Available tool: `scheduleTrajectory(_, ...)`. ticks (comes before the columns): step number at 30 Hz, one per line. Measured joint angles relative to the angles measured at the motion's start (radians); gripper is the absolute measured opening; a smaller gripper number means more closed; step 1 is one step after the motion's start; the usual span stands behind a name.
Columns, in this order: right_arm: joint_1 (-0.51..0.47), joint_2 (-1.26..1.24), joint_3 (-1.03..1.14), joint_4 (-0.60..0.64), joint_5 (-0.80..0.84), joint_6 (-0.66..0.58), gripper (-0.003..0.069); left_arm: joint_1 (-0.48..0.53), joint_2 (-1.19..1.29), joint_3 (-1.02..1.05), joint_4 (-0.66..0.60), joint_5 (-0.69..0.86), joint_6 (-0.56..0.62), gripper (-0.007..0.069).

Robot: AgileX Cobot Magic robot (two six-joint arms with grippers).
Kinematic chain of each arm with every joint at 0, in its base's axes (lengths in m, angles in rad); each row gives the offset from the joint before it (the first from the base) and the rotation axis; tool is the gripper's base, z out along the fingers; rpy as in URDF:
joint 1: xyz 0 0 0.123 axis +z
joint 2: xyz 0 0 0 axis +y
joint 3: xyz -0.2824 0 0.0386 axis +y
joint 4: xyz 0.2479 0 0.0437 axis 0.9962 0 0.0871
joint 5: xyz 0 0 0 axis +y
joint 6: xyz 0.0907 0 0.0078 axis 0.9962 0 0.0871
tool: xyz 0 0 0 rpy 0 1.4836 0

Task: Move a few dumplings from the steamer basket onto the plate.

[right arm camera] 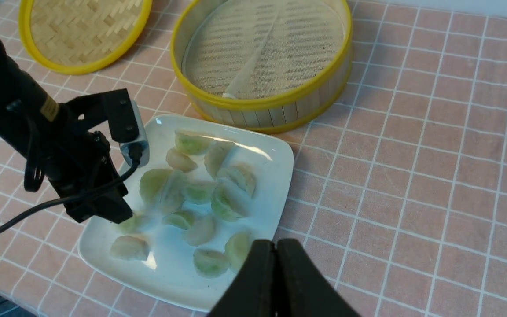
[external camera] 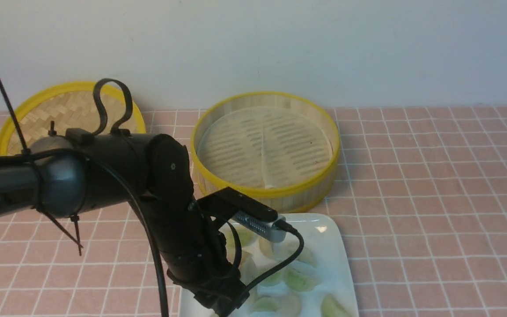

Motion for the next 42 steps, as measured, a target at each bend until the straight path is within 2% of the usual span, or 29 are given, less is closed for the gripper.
scheduleTrajectory(4,0.000,0.000,0.000,0.000,0.000,-0.012,-0.0015,0.000,0.000,-0.015,-0.016,0.059,0.004,0.0377)
scheduleTrajectory(7,0.000,-0.007,0.000,-0.004,0.000,-0.027,-0.0015,0.000,-0.011,-0.057,-0.016,0.114,0.006,0.0382)
scheduleTrajectory(10,0.000,-0.030,0.001,-0.007,0.000,-0.034,-0.0015,0.000,-0.035,-0.100,-0.016,0.158,-0.004,0.0350)
scheduleTrajectory(13,0.000,-0.131,0.046,-0.032,-0.035,-0.022,-0.0015,0.000,-0.116,-0.128,-0.009,0.196,-0.054,0.0227)
scheduleTrajectory(16,0.000,-0.259,0.133,-0.099,-0.153,0.023,-0.0015,0.000,-0.218,-0.118,0.000,0.188,-0.076,0.0076)
scheduleTrajectory(18,0.000,-0.369,0.208,-0.155,-0.256,0.057,-0.0015,0.000,-0.306,-0.093,0.000,0.144,-0.082,0.0020)
scheduleTrajectory(20,0.000,-0.485,0.296,-0.212,-0.381,0.111,-0.0015,0.000,-0.409,-0.052,-0.001,0.073,-0.082,0.0000)
scheduleTrajectory(24,0.000,-0.683,0.461,-0.281,-0.626,0.179,-0.0015,0.000,-0.628,0.069,-0.002,-0.099,-0.083,-0.0006)
scheduleTrajectory(25,0.000,-0.683,0.468,-0.283,-0.638,0.179,-0.0015,0.000,-0.639,0.077,-0.002,-0.110,-0.082,-0.0006)
scheduleTrajectory(29,0.000,-0.737,0.596,-0.311,-0.840,0.189,-0.0015,0.000,-0.874,0.258,-0.007,-0.332,-0.075,-0.0006)
scheduleTrajectory(33,0.000,-0.737,0.621,-0.305,-0.896,0.190,-0.0015,0.000,-1.041,0.396,-0.016,-0.477,-0.075,-0.0006)
scheduleTrajectory(42,0.000,-0.737,0.621,-0.305,-0.908,0.192,-0.0015,0.000,-1.223,0.535,-0.024,-0.584,-0.074,-0.0006)
